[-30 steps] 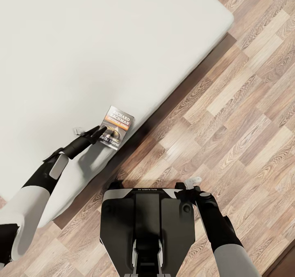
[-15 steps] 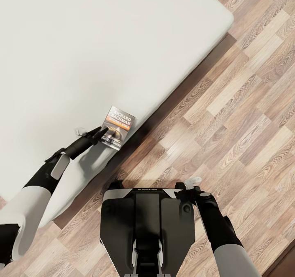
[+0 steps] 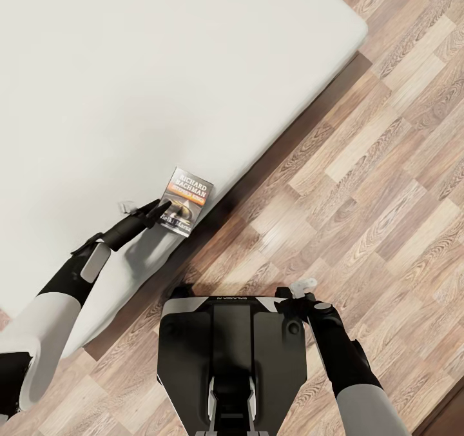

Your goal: In the bedroom, move the book from the bed onto either nightstand, and place the two sandals side by side next to the bed.

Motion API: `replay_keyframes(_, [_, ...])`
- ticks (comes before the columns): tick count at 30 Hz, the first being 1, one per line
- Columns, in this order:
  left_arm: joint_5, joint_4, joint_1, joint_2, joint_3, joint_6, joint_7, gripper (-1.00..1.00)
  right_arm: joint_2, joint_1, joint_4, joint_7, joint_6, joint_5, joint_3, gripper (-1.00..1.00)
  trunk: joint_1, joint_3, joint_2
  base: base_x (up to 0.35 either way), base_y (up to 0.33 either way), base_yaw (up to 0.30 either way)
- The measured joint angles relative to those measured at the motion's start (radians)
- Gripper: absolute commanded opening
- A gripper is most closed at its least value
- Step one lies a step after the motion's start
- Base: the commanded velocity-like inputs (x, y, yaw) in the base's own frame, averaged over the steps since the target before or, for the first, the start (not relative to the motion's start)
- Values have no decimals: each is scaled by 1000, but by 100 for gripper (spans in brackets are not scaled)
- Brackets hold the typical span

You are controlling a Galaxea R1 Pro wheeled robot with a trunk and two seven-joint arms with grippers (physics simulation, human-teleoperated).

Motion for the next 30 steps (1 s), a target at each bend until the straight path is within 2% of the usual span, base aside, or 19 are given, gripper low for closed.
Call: replay_keyframes(30, [-2, -4, 1, 0, -10, 7, -2, 100, 0, 0, 0, 0, 0, -1, 0, 100, 0, 0, 0, 0, 0, 0])
